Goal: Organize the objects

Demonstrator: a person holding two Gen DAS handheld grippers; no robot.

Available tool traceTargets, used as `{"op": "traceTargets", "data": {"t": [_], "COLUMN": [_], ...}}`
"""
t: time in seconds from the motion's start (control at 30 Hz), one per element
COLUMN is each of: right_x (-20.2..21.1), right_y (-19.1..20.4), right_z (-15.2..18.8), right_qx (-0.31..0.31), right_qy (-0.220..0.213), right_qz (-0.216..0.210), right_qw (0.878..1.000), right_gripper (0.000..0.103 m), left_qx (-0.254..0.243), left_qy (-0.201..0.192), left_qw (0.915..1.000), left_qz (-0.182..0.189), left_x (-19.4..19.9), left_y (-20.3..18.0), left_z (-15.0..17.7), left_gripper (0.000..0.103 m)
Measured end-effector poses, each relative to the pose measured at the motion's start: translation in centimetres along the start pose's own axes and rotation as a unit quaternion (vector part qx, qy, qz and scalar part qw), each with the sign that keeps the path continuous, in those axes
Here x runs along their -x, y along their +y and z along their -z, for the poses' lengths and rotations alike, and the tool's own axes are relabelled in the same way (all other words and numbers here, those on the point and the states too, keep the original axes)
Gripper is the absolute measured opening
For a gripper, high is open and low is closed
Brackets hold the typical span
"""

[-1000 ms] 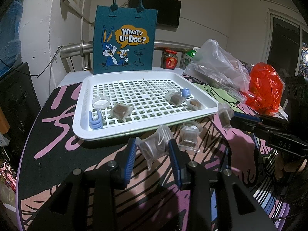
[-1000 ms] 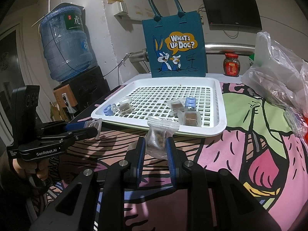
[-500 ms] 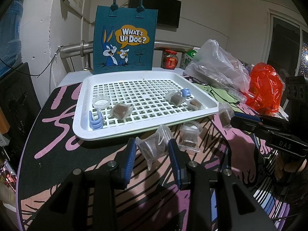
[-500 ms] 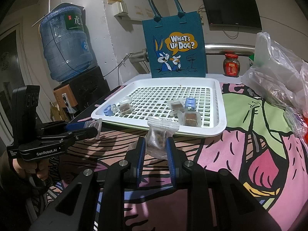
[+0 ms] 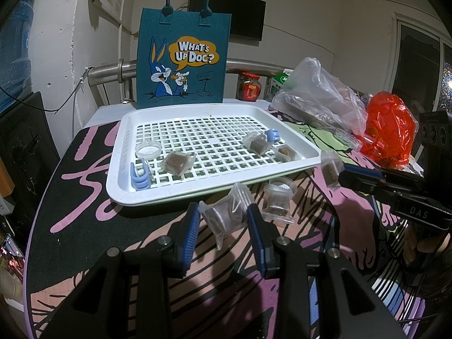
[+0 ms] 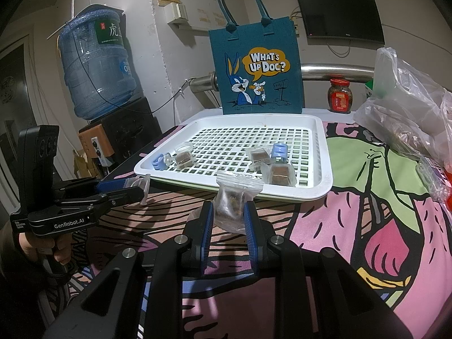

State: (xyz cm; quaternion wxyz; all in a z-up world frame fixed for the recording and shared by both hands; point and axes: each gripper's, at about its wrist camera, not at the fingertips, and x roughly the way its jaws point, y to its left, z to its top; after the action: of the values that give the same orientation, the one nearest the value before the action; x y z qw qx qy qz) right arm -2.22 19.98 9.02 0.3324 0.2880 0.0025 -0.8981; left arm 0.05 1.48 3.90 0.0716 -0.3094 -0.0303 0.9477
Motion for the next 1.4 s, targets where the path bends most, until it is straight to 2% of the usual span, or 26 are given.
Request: {"op": "traceTargets", "data": {"t": [0.67,1.0,1.13,1.4], "right_x": [0.0,-0.1,0.4,2.1], "right_y": [0.0,-0.6,-1.2,-2.2], "right_z": [0.0,-0.2,-1.1,-5.2], "right_qx": [0.000,-0.016,-0.027,-0.031], "right_qy": [0.000,0.005,-0.003,-0.043], "right_qz": [0.000,-0.006,-0.009,-0.027], "right_qw": [1.000,1.000,1.000,0.998], "right_gripper": [0.021,0.021,0.021,0.021], "left_qx": [0.000,0.012,0.025,0.037], "left_qy": [0.001,0.023,0.007,-0.027], "left_qw": [1.0000,0.9996,0.9996,0.9984], "left_qz": [0.000,0.011,0.007,-0.033], "left_x": [-0.1,-0.8,0.5,2.1], "left_y": [0.0,0.6,1.7,5.6], "left_z": [0.0,0.1,-1.1,-5.4], "left_gripper": [0.033,0.033,0.033,0.033]}}
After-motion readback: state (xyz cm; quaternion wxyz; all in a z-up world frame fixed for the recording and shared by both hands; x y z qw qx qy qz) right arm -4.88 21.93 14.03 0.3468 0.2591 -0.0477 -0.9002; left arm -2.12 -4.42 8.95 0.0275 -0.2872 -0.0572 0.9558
